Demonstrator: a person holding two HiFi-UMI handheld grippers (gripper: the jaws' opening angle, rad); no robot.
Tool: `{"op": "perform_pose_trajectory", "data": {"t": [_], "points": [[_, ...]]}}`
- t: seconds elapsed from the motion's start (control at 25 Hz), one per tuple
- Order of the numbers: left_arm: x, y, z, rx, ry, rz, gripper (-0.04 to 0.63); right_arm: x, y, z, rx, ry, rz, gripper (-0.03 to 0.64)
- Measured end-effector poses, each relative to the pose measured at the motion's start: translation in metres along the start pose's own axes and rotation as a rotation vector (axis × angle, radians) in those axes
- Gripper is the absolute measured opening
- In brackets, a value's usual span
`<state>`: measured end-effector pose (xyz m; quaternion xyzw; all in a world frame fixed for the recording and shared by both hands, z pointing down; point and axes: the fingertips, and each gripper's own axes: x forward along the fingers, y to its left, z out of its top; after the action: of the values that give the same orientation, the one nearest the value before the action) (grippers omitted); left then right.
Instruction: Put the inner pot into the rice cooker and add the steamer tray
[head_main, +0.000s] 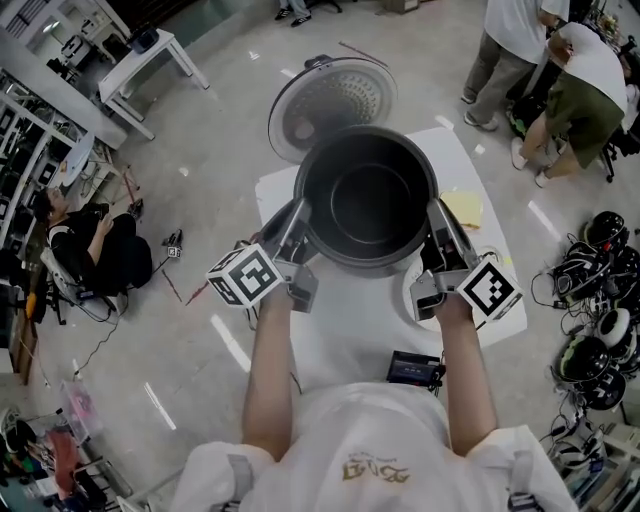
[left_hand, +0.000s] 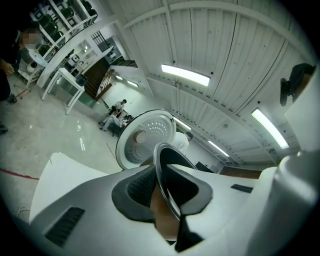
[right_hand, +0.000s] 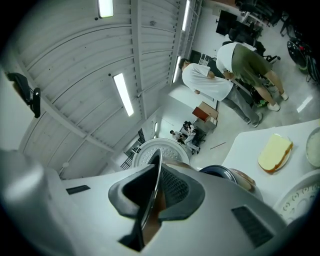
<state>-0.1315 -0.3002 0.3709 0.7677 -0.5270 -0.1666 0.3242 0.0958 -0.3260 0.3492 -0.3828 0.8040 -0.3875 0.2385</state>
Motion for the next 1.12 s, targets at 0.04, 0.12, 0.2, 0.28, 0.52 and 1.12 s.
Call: {"op": "perform_pose_trajectory", "data": {"t": [0.04,0.12,0.2,0.28,0.52,1.12], "points": [[0.004,0.001,-0.002,0.001,0.002,0.006,0.078,0.002,-0.005,0.001,0.002,0.006,-0.002,0.044],[0.01,0.005,-0.006,0.001,0.008,0.021,0.078,0.005,-0.016,0.0,0.013,0.021,-0.017,0.044],[0.017,0.01,-0.012,0.0,0.013,0.038,0.078,0.008,-0.029,0.0,0.016,0.037,-0.031,0.046],[0.023,0.014,-0.018,-0.002,0.018,0.055,0.078,0.011,-0.039,0.0,0.01,0.055,-0.028,0.046],[0.033,0.032,-0.033,-0.017,0.041,0.102,0.078,0.021,-0.067,-0.011,0.029,0.114,-0.06,0.049],[0.042,0.07,-0.062,0.02,0.103,0.22,0.087,0.037,-0.114,-0.043,-0.01,0.263,-0.122,0.054]]}}
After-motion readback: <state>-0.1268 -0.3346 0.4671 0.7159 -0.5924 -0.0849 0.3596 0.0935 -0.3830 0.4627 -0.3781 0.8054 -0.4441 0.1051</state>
